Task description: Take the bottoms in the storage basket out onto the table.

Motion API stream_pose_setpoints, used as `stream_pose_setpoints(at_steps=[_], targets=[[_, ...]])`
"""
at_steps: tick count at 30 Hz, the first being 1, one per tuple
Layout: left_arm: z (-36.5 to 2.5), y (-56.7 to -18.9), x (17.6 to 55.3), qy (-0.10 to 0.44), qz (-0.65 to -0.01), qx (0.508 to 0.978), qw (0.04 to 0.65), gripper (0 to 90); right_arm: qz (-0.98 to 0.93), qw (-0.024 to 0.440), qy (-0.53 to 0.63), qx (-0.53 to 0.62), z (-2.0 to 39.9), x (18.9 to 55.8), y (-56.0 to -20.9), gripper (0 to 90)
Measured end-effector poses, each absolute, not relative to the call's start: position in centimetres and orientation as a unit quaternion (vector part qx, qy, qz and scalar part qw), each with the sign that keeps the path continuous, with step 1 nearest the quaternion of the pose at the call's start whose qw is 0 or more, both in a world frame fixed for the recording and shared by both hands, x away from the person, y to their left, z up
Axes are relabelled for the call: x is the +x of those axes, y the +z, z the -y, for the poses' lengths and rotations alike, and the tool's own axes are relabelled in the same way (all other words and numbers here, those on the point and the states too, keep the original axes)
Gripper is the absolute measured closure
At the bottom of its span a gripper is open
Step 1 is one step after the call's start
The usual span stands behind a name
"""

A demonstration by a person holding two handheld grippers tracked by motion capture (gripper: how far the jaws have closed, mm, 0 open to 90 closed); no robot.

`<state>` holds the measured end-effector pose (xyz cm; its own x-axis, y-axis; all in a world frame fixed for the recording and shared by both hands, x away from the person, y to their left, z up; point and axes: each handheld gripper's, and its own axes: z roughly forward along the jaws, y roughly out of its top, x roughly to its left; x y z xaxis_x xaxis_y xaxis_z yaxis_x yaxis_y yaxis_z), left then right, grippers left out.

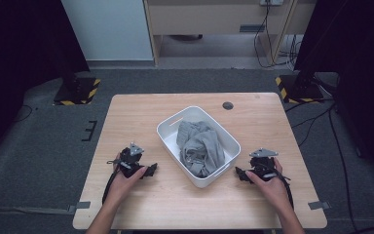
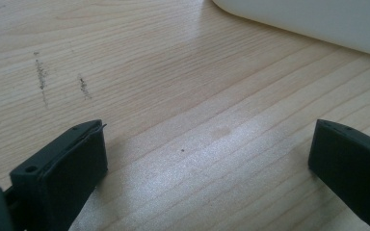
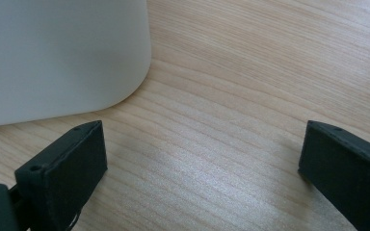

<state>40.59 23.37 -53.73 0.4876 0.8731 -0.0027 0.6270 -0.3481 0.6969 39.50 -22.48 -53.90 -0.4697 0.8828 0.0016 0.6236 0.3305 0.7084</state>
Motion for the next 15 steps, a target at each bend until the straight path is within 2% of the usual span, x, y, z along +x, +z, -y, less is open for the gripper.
stream_pose_setpoints(at_steps=[4, 8, 15], targets=[[-23.4, -53.7, 40.5, 0.189, -0.468, 0.8, 0.325, 0.0, -0.791, 0.196, 0.329, 0.476, 22.5, 39.5, -53.9, 3.4], [-23.5, -53.7, 40.2, 0.189, -0.468, 0.8, 0.324, 0.0, -0.791, 0.172, 0.332, 0.483, 22.7, 39.0, -53.4, 5.3], [-23.6, -53.7, 39.9, 0.189, -0.467, 0.8, 0.325, 0.0, -0.796, 0.177, 0.342, 0.467, 22.9, 38.0, -51.4, 6.6]])
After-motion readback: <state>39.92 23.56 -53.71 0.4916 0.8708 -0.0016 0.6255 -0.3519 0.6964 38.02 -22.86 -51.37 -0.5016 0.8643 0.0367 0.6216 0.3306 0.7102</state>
